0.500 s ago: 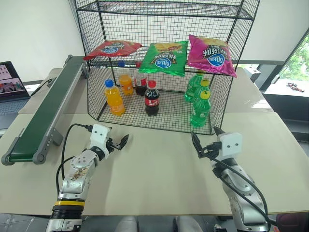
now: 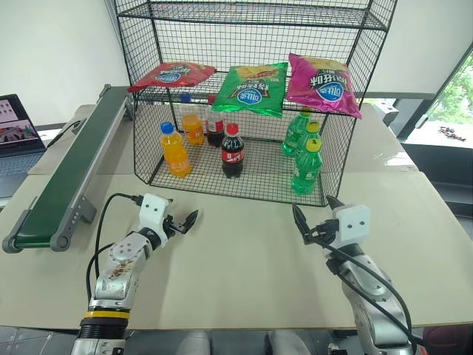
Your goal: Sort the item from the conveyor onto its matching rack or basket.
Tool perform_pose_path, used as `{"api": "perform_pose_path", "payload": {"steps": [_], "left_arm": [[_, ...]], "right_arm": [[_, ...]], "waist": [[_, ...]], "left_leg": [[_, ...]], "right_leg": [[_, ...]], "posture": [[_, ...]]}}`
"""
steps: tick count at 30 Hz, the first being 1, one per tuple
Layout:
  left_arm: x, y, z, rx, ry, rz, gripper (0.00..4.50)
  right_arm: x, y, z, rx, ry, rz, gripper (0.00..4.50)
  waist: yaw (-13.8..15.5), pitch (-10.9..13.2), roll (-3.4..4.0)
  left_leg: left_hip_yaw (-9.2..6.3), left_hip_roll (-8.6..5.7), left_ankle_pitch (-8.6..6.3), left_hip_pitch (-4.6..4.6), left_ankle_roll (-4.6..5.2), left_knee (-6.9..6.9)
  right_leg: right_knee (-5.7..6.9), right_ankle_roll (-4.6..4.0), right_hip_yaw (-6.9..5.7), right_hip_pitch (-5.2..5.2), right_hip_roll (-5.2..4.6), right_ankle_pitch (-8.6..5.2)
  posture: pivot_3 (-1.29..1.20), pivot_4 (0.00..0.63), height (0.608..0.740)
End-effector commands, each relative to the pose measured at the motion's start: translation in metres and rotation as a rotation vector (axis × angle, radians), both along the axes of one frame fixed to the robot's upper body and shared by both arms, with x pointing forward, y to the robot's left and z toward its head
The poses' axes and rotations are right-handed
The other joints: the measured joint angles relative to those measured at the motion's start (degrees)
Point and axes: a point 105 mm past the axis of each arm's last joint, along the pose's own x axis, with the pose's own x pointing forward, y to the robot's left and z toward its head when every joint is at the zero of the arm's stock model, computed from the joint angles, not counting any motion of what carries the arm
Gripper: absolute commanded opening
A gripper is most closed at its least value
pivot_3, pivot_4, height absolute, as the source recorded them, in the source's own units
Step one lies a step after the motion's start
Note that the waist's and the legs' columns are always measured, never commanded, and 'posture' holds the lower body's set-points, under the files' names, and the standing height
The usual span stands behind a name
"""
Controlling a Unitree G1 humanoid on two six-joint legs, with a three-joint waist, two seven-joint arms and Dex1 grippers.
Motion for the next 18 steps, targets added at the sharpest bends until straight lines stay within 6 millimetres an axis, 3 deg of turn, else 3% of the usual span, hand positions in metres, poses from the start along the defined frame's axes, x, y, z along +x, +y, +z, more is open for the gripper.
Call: {"api": "perform_pose_path", "payload": {"steps": [1, 18], "left_arm": [[0.0010, 0.0006, 0.0185, -0.024, -0.063, 0.008, 4.48], [-0.0007, 0.0000, 0.0203, -0.007, -0.059, -0.009, 4.48]], "right_arm": [[-0.0027, 0.0065, 0.0166, 0.006, -0.064, 0.013, 4.50], [-0.0055, 0.0045, 0.0158, 0.011, -0.064, -0.007, 4.50]], "waist": [[0.06, 0.00, 0.00], [0.03, -0.03, 0.01]], "left_leg": [[0.00, 0.00, 0.00, 0.00, 0.00, 0.00], [-0.01, 0.01, 0.00, -0.01, 0.01, 0.04]], "right_leg": [[0.00, 0.00, 0.00, 0.00, 0.00, 0.00], [0.00, 0.00, 0.03, 0.01, 0.03, 0.00]], "posture": [[0.00, 0.150, 0.738], [0.00, 0.150, 0.738]]}}
